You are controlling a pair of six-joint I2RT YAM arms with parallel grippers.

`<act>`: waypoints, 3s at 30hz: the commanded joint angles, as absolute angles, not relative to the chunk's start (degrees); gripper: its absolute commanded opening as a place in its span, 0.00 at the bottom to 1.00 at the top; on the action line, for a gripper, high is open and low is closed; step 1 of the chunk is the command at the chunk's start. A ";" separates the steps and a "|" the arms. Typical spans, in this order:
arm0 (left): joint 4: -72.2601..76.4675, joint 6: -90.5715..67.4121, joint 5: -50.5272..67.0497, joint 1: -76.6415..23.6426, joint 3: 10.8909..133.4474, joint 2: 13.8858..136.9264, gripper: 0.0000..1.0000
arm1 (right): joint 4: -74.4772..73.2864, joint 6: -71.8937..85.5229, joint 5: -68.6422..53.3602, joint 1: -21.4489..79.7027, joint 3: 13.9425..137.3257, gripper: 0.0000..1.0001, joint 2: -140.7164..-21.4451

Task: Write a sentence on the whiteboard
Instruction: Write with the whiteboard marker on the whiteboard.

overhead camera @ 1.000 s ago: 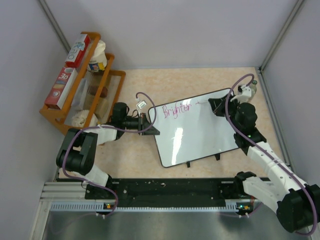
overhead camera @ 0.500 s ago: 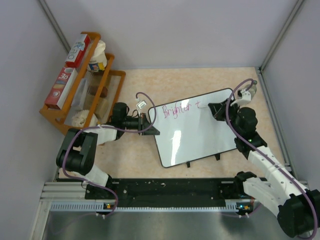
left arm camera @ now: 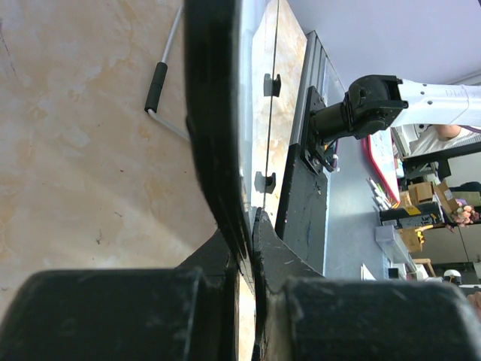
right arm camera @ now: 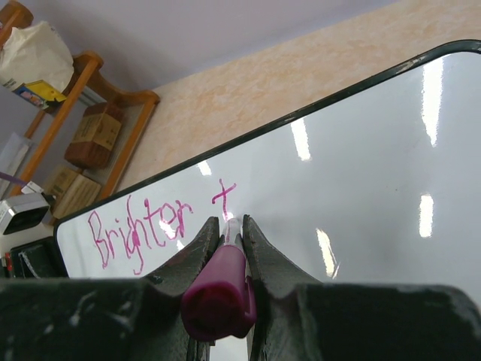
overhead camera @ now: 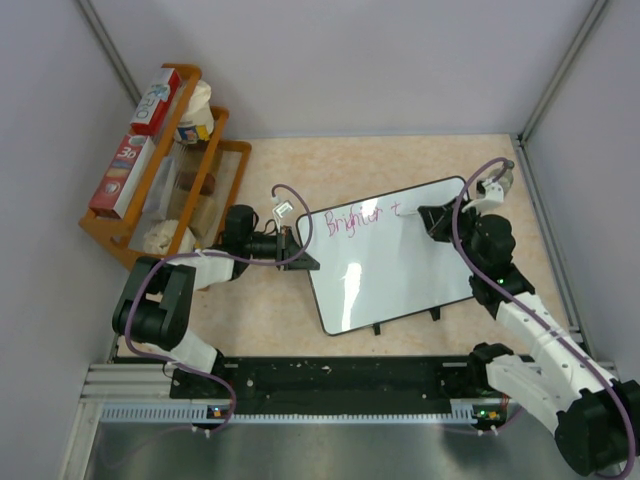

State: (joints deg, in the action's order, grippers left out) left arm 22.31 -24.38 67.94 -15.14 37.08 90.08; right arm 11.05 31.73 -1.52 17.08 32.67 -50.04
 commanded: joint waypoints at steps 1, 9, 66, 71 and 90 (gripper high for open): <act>22.68 -13.10 62.93 -16.70 34.98 90.88 0.00 | 11.08 30.67 1.05 16.79 35.51 0.00 -49.92; 22.68 -13.10 63.02 -16.70 34.98 90.79 0.00 | 11.77 30.76 0.26 16.70 37.88 0.00 -49.75; 22.76 -13.18 63.02 -16.70 34.98 90.97 0.00 | 10.02 28.92 -1.23 16.70 34.02 0.00 -51.42; 22.76 -13.10 63.02 -16.70 34.89 90.88 0.00 | 9.49 29.09 -2.02 16.70 32.87 0.00 -50.28; 22.85 -13.18 63.11 -16.70 34.80 90.79 0.00 | 12.74 28.57 -0.26 16.70 36.21 0.00 -53.17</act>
State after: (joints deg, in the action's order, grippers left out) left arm 22.24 -24.97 67.64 -15.14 36.97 90.08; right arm 11.46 29.63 -1.56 17.06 33.43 -51.46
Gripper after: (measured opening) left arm 0.074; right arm 0.141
